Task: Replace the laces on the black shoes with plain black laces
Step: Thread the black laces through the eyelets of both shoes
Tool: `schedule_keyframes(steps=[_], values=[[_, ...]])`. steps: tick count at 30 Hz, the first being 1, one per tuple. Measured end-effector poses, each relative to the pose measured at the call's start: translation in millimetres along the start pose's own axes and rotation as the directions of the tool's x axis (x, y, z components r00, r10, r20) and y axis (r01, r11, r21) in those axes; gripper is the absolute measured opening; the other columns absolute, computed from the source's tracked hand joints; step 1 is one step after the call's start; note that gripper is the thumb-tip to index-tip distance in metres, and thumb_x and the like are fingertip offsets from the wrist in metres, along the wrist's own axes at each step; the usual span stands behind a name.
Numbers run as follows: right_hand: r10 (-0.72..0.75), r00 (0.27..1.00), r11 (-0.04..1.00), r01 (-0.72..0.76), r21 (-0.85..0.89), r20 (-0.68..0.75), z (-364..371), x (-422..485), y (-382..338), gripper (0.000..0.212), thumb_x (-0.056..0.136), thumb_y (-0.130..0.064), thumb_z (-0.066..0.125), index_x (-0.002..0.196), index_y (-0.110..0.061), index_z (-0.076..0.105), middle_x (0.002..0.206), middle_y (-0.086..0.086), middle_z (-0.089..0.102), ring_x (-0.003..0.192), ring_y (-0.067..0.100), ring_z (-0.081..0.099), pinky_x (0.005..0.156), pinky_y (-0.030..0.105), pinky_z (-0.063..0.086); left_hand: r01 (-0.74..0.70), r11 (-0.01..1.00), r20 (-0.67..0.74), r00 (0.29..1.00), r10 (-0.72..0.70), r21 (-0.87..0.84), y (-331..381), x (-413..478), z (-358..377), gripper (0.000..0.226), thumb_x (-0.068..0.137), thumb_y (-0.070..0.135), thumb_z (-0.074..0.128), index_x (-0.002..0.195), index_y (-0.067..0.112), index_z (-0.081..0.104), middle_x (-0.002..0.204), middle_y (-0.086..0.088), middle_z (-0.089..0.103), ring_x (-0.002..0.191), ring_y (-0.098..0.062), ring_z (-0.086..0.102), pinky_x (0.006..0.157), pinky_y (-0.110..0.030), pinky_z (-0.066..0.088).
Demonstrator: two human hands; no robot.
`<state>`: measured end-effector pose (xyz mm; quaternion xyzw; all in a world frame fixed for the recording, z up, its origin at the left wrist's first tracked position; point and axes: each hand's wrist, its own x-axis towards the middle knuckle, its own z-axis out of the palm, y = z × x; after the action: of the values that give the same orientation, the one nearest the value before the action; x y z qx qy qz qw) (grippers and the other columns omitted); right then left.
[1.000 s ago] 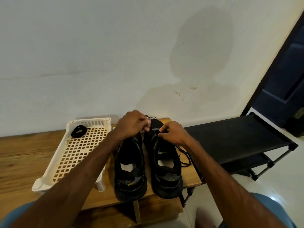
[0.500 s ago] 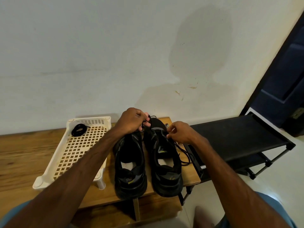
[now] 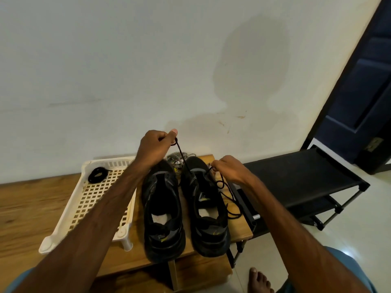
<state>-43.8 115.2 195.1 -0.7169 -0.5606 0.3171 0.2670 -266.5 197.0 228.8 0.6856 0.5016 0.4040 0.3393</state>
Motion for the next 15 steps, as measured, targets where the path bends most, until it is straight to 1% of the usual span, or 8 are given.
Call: schedule_keyframes(steps=[1, 3, 5, 6, 8, 10, 12, 15], values=[[-0.009, 0.999, 0.996, 0.012, 0.093, -0.033, -7, -5, -6, 0.037, 0.098, -0.028, 0.053, 0.063, -0.016, 0.05, 0.055, -0.004, 0.041, 0.055, 0.013, 0.038, 0.062, 0.035, 0.035, 0.034, 0.992, 0.017, 0.999, -0.032, -0.12, 9, 3, -6, 0.047, 0.1, 0.046, 0.059, 0.08, 0.005, 0.069, 0.087, -0.003, 0.075, 0.077, -0.018, 0.064, 0.074, -0.029, 0.043], [-0.004, 0.997, 0.96, 0.026, 0.279, -0.077, -23, -12, -21, 0.037, 0.1, -0.035, 0.057, 0.075, -0.01, 0.066, 0.079, 0.002, 0.062, 0.077, 0.018, 0.057, 0.081, 0.042, 0.048, 0.113, 0.929, 0.084, 0.992, -0.089, -0.353, 31, 5, -19, 0.037, 0.1, 0.046, 0.059, 0.082, 0.015, 0.065, 0.098, 0.004, 0.079, 0.095, -0.011, 0.073, 0.084, -0.035, 0.047], [-0.002, 0.995, 0.93, 0.038, 0.366, -0.1, -42, -19, -44, 0.034, 0.101, -0.04, 0.058, 0.083, -0.014, 0.069, 0.105, 0.003, 0.071, 0.103, 0.02, 0.064, 0.097, 0.044, 0.048, 0.119, 0.876, 0.137, 0.989, -0.061, -0.468, 55, 7, -29, 0.032, 0.099, 0.047, 0.059, 0.083, 0.019, 0.061, 0.103, -0.001, 0.079, 0.102, -0.017, 0.075, 0.092, -0.041, 0.048], [-0.024, 0.993, 0.92, 0.068, 0.386, -0.118, -53, -22, -59, 0.033, 0.101, -0.041, 0.058, 0.082, -0.016, 0.068, 0.11, 0.004, 0.072, 0.108, 0.02, 0.064, 0.1, 0.045, 0.048, 0.102, 0.868, 0.143, 0.989, -0.036, -0.486, 69, 10, -33, 0.032, 0.098, 0.048, 0.06, 0.083, 0.02, 0.061, 0.103, -0.002, 0.079, 0.1, -0.019, 0.075, 0.093, -0.042, 0.048], [-0.103, 0.982, 0.886, 0.163, 0.434, -0.159, -77, -27, -92, 0.034, 0.101, -0.041, 0.058, 0.079, -0.016, 0.065, 0.111, 0.002, 0.076, 0.109, 0.018, 0.068, 0.1, 0.046, 0.047, 0.062, 0.879, 0.142, 0.99, 0.007, -0.473, 98, 14, -37, 0.033, 0.096, 0.05, 0.064, 0.085, 0.019, 0.065, 0.099, -0.002, 0.079, 0.095, -0.02, 0.077, 0.092, -0.042, 0.05], [-0.188, 0.966, 0.832, 0.254, 0.493, -0.179, -99, -36, -125, 0.032, 0.102, -0.041, 0.056, 0.083, -0.015, 0.064, 0.107, 0.001, 0.079, 0.105, 0.017, 0.073, 0.097, 0.045, 0.048, 0.026, 0.894, 0.159, 0.986, 0.051, -0.448, 126, 17, -39, 0.036, 0.094, 0.051, 0.067, 0.092, 0.015, 0.07, 0.099, -0.001, 0.079, 0.093, -0.02, 0.077, 0.091, -0.041, 0.051], [-0.243, 0.95, 0.782, 0.312, 0.54, -0.197, -115, -43, -155, 0.029, 0.103, -0.038, 0.055, 0.087, -0.016, 0.064, 0.104, 0.005, 0.079, 0.101, 0.019, 0.075, 0.094, 0.044, 0.05, -0.021, 0.909, 0.177, 0.979, 0.104, -0.417, 146, 21, -40, 0.035, 0.094, 0.043, 0.07, 0.104, 0.009, 0.074, 0.101, -0.002, 0.079, 0.094, -0.019, 0.077, 0.092, -0.039, 0.055], [-0.281, 0.926, 0.731, 0.376, 0.569, -0.251, -134, -54, -189, 0.03, 0.105, -0.033, 0.052, 0.091, -0.012, 0.068, 0.101, 0.012, 0.078, 0.098, 0.027, 0.076, 0.091, 0.042, 0.056, -0.068, 0.922, 0.182, 0.972, 0.147, -0.38, 169, 22, -43, 0.03, 0.09, 0.027, 0.078, 0.111, 0.006, 0.073, 0.098, -0.007, 0.079, 0.09, -0.021, 0.077, 0.082, -0.032, 0.058]])
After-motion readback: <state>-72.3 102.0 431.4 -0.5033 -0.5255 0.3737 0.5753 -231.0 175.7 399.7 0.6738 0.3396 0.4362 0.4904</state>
